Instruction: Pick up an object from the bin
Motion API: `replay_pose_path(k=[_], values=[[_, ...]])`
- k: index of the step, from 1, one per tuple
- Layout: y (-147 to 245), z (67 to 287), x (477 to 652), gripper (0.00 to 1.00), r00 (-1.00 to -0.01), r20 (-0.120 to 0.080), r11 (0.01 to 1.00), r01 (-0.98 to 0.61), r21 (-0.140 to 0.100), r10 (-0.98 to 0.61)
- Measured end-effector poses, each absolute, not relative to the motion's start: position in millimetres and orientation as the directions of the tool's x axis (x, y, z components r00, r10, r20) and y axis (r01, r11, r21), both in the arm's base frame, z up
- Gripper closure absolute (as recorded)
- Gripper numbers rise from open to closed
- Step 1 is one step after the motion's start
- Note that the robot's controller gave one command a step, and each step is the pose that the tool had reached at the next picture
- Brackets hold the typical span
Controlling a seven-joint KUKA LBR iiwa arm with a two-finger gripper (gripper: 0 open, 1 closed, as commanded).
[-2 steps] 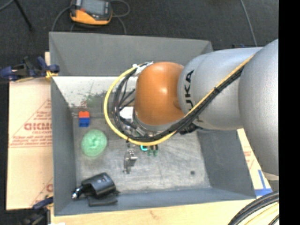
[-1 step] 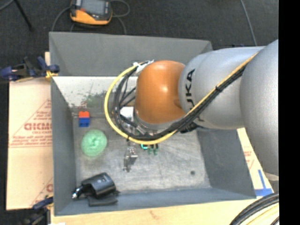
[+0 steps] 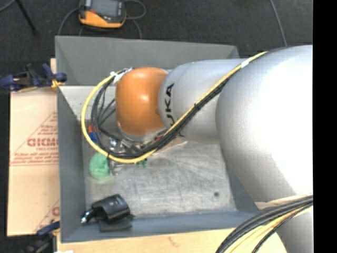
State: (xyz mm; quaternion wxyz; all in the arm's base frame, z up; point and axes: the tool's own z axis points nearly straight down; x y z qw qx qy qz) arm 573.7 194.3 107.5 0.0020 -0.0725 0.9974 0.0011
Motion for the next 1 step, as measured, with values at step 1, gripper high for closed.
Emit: replay_pose_path(k=[1], values=[[194.3,107.5,573.7,1.00,-0.990,-0.004,0.990,-0.144,0.002,-0.144]])
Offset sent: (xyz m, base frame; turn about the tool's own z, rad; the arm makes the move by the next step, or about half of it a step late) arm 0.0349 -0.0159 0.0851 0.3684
